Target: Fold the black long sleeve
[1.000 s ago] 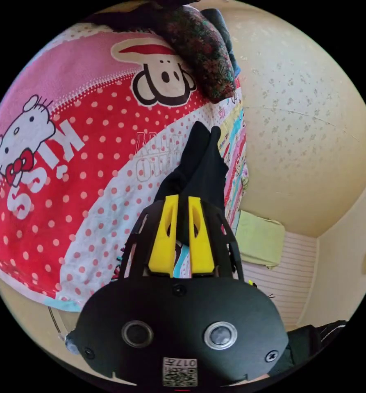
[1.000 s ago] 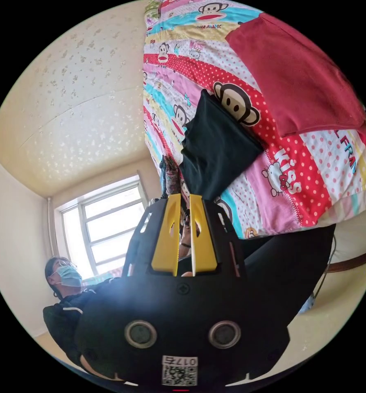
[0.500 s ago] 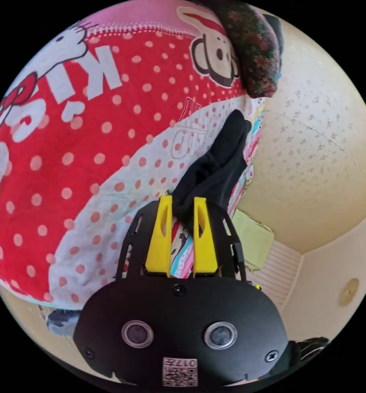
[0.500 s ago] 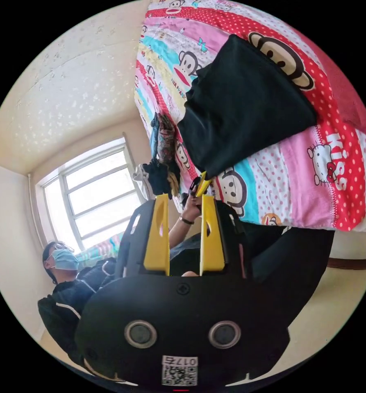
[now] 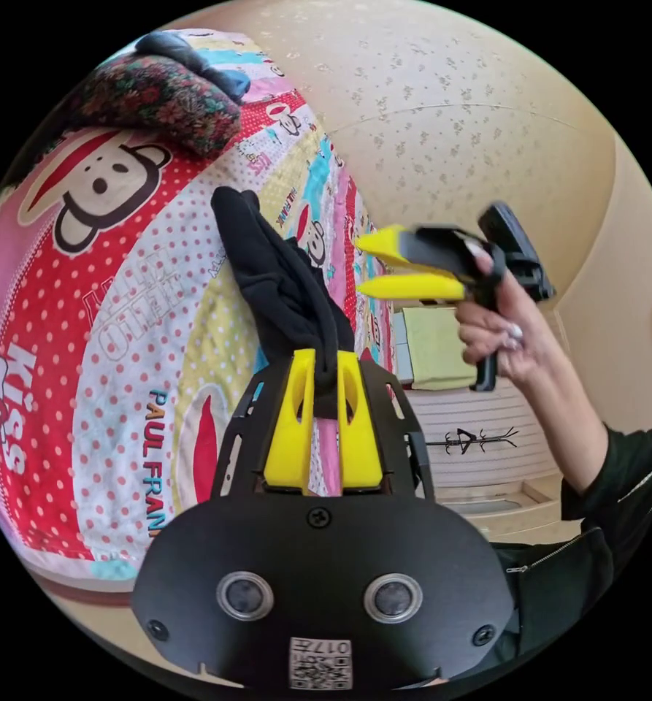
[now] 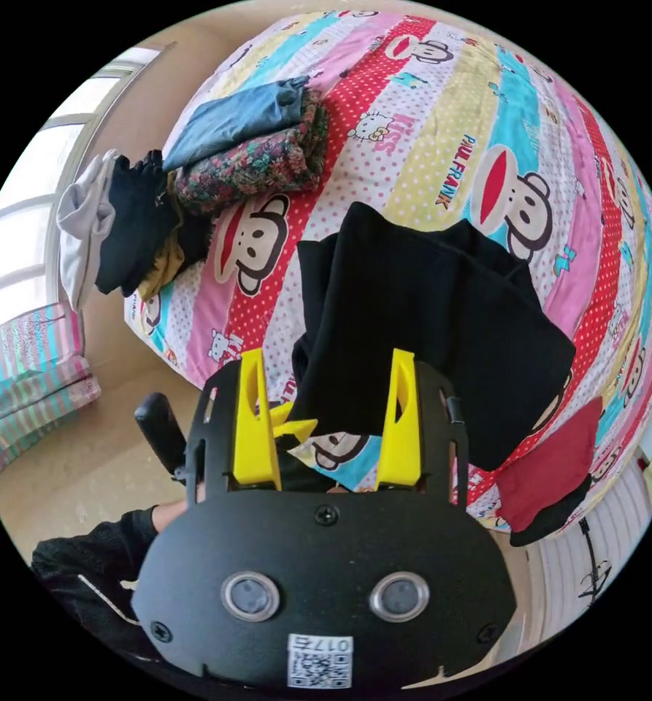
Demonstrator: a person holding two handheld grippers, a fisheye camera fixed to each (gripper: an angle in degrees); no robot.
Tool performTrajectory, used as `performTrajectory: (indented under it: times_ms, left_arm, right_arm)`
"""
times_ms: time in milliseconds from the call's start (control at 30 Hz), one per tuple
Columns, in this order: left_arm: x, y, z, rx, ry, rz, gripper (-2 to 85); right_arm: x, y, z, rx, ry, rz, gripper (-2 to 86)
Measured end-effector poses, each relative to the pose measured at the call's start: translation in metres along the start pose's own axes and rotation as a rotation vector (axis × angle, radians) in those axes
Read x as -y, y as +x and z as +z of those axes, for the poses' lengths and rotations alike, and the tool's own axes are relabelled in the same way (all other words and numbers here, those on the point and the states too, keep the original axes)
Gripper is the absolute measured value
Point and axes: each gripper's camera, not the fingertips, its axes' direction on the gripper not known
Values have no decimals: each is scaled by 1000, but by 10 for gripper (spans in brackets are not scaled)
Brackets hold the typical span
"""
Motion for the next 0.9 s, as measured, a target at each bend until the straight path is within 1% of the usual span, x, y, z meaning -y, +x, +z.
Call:
performTrajectory:
  times_ms: [100,200,267,333,400,433,500,567,600,667,700,767,900]
  left_arm:
    - [-4,-1,-1,-6,-3,23,56]
    - [-13,-6,-3,-2,-5,24,56]
    - [-19,-11,-5,1,0,18,56]
    - [-28,-19,-9,14,-4,2,56]
    - [-33,-26,-14,23,2,-12,56]
    - [-36,-29,-17,21,4,-15,55]
    - [-38,-30,-21,3,-6,-12,55]
    - [-39,-24,-21,-24,-23,12,54]
    - [-39,-16,-19,-34,-39,46,54]
    - [-40,1,-12,-43,-57,101,54]
    - [-40,12,-4,-56,-74,133,54]
    - [-42,28,14,-77,-101,176,55]
    - [-51,53,80,-59,-190,221,56]
  right_arm:
    - [58,-22,44,-102,-96,27,229]
    - [95,-34,98,-236,-260,29,217]
    - [101,-33,135,-422,-374,35,189]
    - [96,-31,140,-449,-353,5,167]
    - [89,-24,123,-382,-263,6,138]
    - [82,-15,108,-310,-213,8,120]
    - [67,6,86,-212,-170,-2,102]
    - [36,46,50,-52,-96,-16,93]
    - [27,57,40,-5,-71,-21,92]
    - [-14,106,2,152,30,-41,91]
    - [-25,119,-6,186,55,-47,90]
    - [-67,177,-31,308,143,-68,90]
    - [-122,267,-38,418,238,-69,90]
